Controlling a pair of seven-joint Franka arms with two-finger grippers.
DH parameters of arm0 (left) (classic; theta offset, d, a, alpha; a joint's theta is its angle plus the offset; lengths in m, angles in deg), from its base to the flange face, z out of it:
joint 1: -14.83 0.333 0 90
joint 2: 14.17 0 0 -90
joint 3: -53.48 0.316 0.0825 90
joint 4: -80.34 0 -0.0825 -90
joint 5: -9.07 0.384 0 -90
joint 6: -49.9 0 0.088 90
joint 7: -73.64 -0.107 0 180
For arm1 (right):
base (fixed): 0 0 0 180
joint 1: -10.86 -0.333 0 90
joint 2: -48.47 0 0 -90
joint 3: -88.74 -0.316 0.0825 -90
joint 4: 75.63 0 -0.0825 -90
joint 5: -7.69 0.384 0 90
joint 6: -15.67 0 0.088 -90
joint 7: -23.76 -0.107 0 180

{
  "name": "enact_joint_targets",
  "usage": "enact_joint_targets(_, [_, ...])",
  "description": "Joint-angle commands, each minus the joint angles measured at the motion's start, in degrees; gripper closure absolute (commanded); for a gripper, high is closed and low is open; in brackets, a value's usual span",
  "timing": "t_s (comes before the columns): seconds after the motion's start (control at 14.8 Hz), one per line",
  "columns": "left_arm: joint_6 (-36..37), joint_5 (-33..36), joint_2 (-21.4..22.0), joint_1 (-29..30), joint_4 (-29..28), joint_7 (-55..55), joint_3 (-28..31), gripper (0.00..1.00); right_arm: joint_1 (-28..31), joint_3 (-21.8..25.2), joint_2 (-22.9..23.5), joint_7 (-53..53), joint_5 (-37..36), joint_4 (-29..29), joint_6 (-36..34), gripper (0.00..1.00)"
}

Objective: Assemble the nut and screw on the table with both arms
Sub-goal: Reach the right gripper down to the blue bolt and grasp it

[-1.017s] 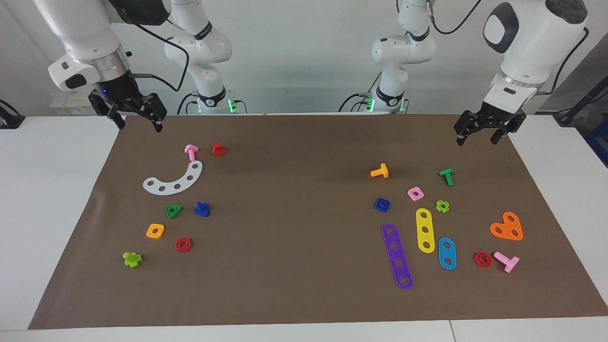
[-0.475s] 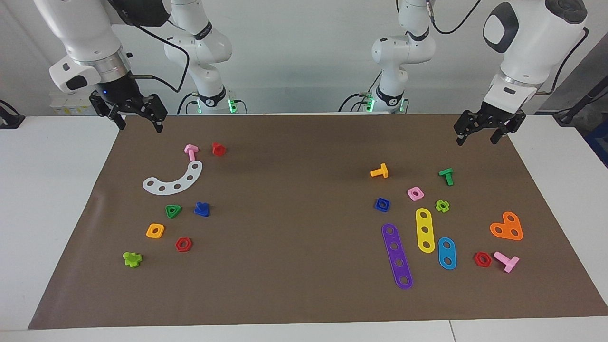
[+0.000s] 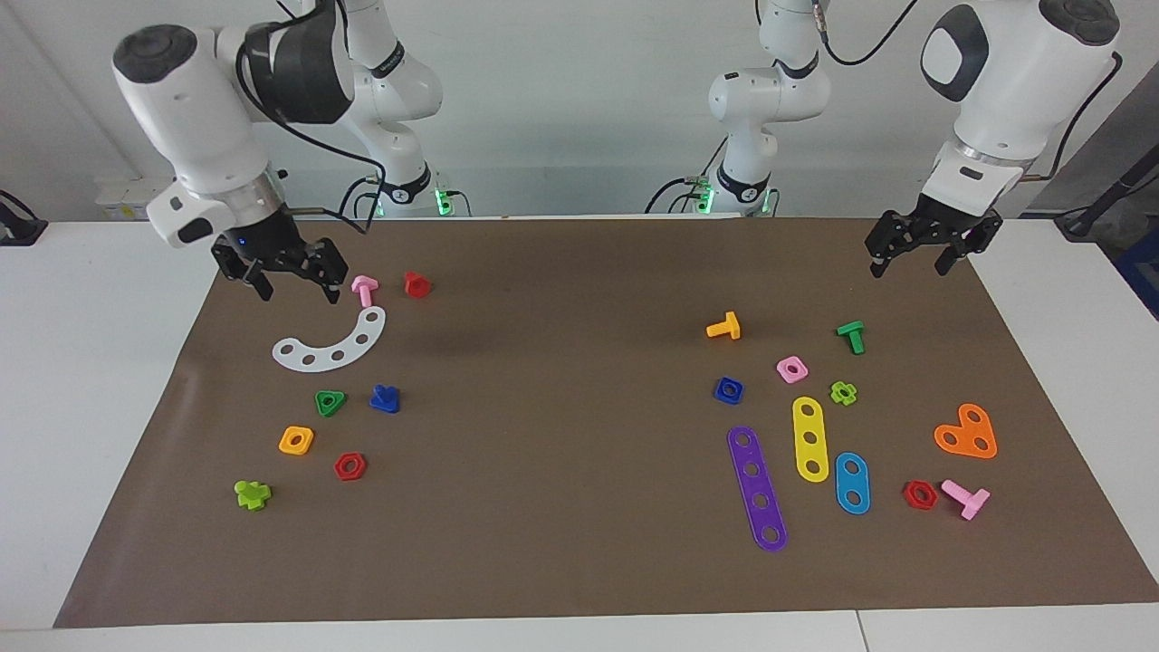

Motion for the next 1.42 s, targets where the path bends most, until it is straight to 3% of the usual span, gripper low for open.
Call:
enact_joint_targets(0.0, [0.0,0.6,1.5,0.7,-1.6,-0.3,-0.5,0.0,-1.4,-0.1,4.5,1.7,1.5,-3.5,9.3,0.0])
enact_joint_targets(0.2, [0.0,0.6,1.5,0.7,-1.6,-0.3,-0.5,0.0,-2.4,-0.1,8.2,4.9,1.9,-9.1,20.3,0.0])
enact_joint_targets(0.54, [0.0,0.6,1.5,0.7,-1.6,-0.3,-0.5,0.0,-1.7,-0.1,9.2,10.3,1.9,-16.2,26.5,0.0])
enact_joint_targets(0.95, [0.0,0.6,1.5,0.7,-1.6,-0.3,-0.5,0.0,-1.7,-0.1,10.0,10.7,1.9,-18.6,29.5,0.29])
enact_joint_targets(1.36, [0.0,0.6,1.5,0.7,-1.6,-0.3,-0.5,0.0,-1.7,-0.1,11.8,11.0,1.9,-18.6,31.1,0.38])
